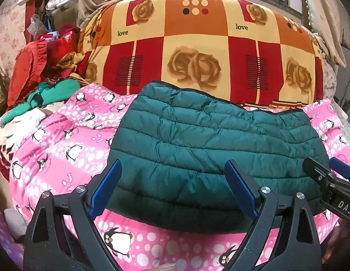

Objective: Fold large clothes

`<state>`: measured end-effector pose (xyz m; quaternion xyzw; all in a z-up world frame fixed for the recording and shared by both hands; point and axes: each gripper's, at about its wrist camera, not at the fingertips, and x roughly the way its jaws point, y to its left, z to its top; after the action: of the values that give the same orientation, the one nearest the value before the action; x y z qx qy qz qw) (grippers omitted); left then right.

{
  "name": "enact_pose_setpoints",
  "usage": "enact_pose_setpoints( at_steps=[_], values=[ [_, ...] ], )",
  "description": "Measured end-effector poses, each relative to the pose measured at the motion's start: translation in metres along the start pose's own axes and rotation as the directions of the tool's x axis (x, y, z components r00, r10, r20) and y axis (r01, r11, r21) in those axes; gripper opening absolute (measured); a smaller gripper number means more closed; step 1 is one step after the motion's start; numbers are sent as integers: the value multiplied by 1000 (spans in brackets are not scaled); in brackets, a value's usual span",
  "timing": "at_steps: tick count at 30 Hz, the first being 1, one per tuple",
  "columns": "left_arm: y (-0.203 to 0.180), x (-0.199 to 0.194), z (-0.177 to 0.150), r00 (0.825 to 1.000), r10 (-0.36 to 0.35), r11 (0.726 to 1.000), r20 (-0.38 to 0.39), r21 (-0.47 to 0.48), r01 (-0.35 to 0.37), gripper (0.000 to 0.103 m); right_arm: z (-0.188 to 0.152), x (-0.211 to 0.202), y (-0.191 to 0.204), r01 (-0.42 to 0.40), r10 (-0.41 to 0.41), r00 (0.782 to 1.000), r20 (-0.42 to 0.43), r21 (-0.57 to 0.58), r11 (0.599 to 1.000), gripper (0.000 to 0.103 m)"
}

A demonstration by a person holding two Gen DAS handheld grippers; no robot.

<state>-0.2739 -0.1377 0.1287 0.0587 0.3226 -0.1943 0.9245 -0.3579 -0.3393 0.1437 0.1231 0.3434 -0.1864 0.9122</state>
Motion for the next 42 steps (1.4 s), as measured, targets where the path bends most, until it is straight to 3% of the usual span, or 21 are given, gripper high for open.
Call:
enact_pose_setpoints(
  at_steps=[42],
  values=[
    [4, 9, -5, 1000, 3, 1000, -27, -2, -3, 92, -5, 10, -1, 22, -22, 999, -24, -14, 1000, 93]
  ],
)
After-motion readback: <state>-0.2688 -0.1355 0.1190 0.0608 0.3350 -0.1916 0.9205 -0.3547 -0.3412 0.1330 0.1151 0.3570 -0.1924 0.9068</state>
